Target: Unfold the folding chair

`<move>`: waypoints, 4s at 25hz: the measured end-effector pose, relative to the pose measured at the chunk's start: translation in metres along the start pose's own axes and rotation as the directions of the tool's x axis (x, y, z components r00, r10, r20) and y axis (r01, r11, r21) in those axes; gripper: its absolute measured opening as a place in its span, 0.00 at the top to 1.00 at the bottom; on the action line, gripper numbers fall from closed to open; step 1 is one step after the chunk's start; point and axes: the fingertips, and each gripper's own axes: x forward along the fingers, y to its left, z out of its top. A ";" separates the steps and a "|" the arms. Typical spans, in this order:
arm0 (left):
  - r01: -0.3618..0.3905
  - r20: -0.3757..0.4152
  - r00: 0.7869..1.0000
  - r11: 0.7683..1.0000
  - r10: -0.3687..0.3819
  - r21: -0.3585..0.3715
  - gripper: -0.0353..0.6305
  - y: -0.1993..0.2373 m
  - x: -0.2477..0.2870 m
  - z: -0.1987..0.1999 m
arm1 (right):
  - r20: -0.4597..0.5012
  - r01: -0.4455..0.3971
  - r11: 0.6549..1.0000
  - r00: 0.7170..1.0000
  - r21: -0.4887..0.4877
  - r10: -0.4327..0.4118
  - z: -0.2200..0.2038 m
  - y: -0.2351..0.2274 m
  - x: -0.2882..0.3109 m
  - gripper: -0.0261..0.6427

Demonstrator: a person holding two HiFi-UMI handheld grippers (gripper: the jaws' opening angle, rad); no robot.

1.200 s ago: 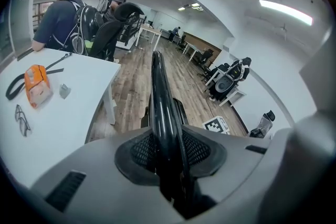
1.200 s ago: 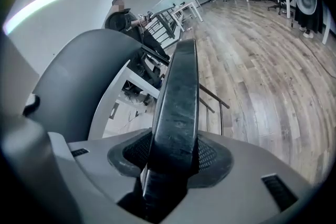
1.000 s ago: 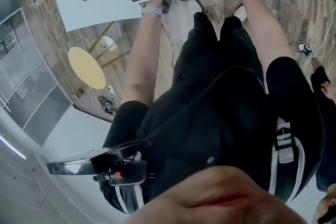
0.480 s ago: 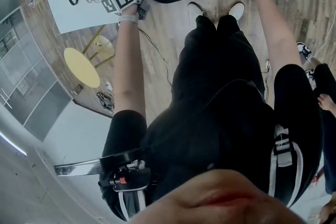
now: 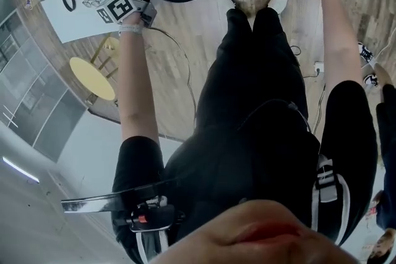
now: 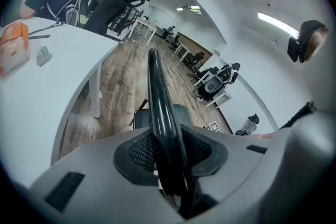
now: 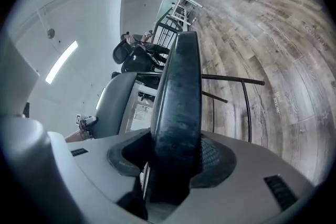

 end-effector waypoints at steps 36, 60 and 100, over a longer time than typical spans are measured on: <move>0.090 -0.074 0.994 0.994 -0.085 0.065 0.76 -0.082 0.111 -0.057 | 0.156 -0.276 0.929 0.957 0.246 0.243 -0.020 -0.187 -0.085 0.60; -0.174 0.144 0.981 0.930 0.134 0.324 0.62 -0.088 0.069 -0.023 | 0.407 0.355 0.932 0.864 -0.076 -0.296 -0.001 -0.168 -0.198 0.50; 0.351 0.179 0.776 0.650 -0.605 0.674 0.63 -0.424 -0.183 -0.149 | 0.505 0.350 0.581 0.854 -0.735 0.126 -0.214 0.571 -0.243 0.68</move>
